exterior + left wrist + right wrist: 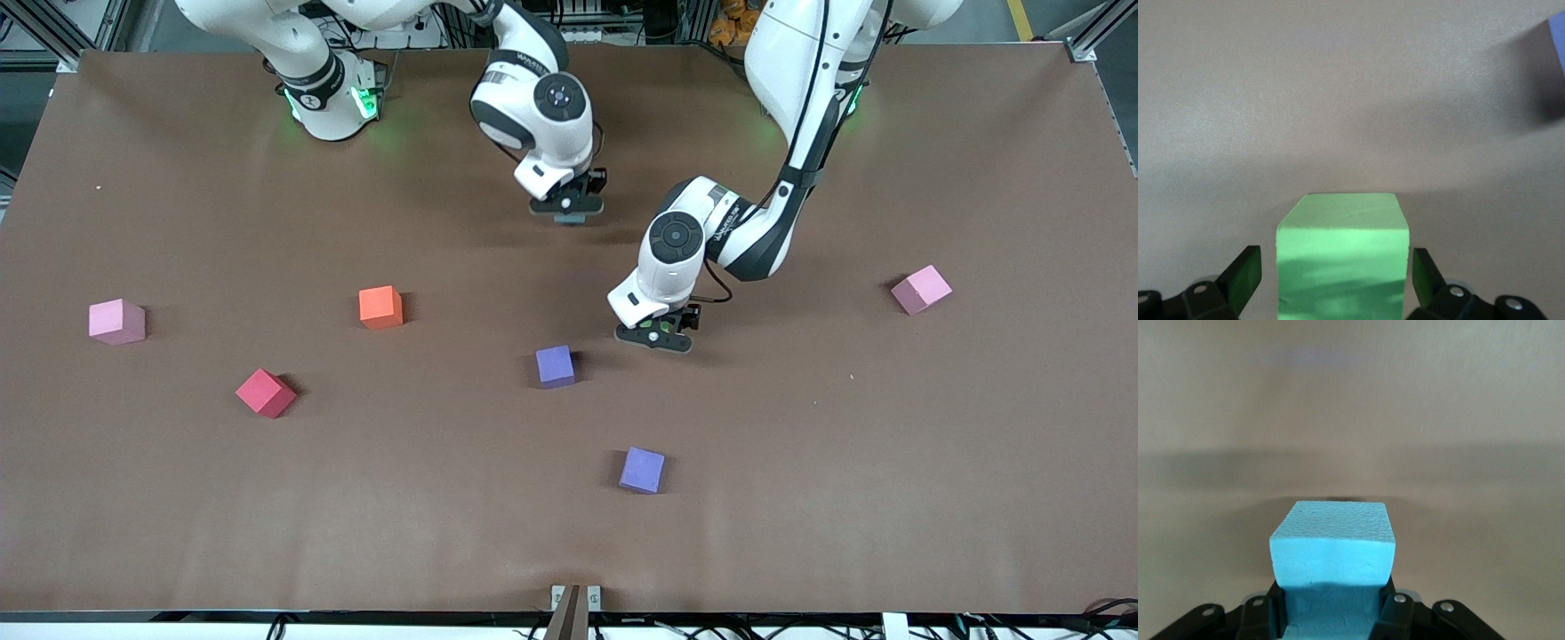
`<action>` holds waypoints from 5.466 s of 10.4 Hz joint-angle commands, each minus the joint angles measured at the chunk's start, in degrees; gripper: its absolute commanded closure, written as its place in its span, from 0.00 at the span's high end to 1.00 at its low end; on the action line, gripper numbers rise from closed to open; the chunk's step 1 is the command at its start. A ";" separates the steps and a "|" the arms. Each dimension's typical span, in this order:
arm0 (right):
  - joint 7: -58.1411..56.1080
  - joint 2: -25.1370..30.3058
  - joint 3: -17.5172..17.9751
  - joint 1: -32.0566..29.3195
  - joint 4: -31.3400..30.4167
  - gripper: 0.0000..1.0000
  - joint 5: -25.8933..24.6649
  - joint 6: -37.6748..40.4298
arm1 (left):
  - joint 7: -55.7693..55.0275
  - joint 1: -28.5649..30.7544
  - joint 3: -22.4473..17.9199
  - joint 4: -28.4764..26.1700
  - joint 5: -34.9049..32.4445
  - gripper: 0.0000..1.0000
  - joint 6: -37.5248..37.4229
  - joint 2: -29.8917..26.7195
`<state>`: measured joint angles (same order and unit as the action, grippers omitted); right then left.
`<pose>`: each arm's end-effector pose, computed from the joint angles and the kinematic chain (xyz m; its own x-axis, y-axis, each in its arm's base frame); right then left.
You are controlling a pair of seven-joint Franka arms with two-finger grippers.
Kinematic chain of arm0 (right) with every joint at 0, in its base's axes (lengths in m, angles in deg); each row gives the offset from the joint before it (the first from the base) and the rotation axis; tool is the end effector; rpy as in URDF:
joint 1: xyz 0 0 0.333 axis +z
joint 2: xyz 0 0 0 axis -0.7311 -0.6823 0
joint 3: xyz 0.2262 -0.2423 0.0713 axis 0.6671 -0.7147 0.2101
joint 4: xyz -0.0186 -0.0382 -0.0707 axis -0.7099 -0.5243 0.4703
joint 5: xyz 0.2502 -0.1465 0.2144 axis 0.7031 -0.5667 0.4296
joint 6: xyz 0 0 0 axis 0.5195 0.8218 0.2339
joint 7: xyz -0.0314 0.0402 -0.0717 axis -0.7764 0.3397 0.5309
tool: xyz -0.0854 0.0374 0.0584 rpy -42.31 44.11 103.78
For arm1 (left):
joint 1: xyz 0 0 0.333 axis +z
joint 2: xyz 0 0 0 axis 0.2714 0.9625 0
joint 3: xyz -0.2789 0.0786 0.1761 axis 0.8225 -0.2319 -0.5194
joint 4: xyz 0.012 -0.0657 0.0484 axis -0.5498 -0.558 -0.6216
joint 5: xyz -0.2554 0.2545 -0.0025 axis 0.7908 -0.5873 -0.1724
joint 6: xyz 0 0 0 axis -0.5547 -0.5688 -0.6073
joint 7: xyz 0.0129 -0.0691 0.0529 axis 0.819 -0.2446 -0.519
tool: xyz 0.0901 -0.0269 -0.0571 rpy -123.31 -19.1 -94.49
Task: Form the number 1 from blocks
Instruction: 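Set the cyan cube down mid-table with the right gripper while the left gripper lifts green, then place green beside cyan with the left gripper while the right gripper grasps orange, then place the orange cube beside green with the right gripper while the left gripper reaches pink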
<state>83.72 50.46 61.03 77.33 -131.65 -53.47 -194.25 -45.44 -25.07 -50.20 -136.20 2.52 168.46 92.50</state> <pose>0.2824 0.5053 0.2787 0.9836 0.0091 -0.1800 0.0074 -0.9999 -0.0098 0.4974 -0.3828 0.2363 0.9723 -0.2337 -0.0070 -0.2338 -0.9720 -0.0231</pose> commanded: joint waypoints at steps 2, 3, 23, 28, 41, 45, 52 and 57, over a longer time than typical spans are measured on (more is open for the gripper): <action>0.60 -0.97 0.51 0.41 -1.57 0.00 0.49 -1.03 | 3.17 0.74 0.11 -0.46 -0.40 0.72 2.70 1.27; 0.42 -1.33 0.51 0.41 -1.57 0.00 -0.12 -1.04 | 3.18 0.74 0.19 -0.46 -0.23 0.68 3.49 1.63; -53.10 8.43 -13.11 -29.21 2.50 1.00 -2.77 16.30 | -34.94 -15.50 1.07 -0.20 5.23 0.65 -9.88 -6.11; -52.41 7.38 -15.66 -29.65 -7.37 1.00 -1.54 2.92 | -36.11 -19.30 3.00 -1.33 5.31 0.65 -0.21 -2.51; -51.53 6.58 -15.23 -27.64 3.50 0.00 8.98 14.75 | -39.89 -19.21 5.47 -5.21 4.52 1.00 -0.51 -5.74; -37.24 6.32 -11.81 -22.81 8.01 0.00 9.89 16.28 | -24.57 -10.10 5.21 -4.85 3.64 1.00 -13.08 -13.73; -11.04 -2.27 -11.88 -2.08 15.82 0.00 3.84 14.61 | 9.71 11.60 5.38 -23.45 -7.41 1.00 -13.91 -28.76; -8.19 -7.92 -11.97 2.87 18.39 0.00 2.16 8.63 | 24.62 26.39 5.64 -26.39 -9.36 1.00 -13.64 -30.89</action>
<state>74.40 43.94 49.28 79.09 -115.06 -50.14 -185.56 -21.38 0.03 -45.55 -161.44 -5.47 154.23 63.15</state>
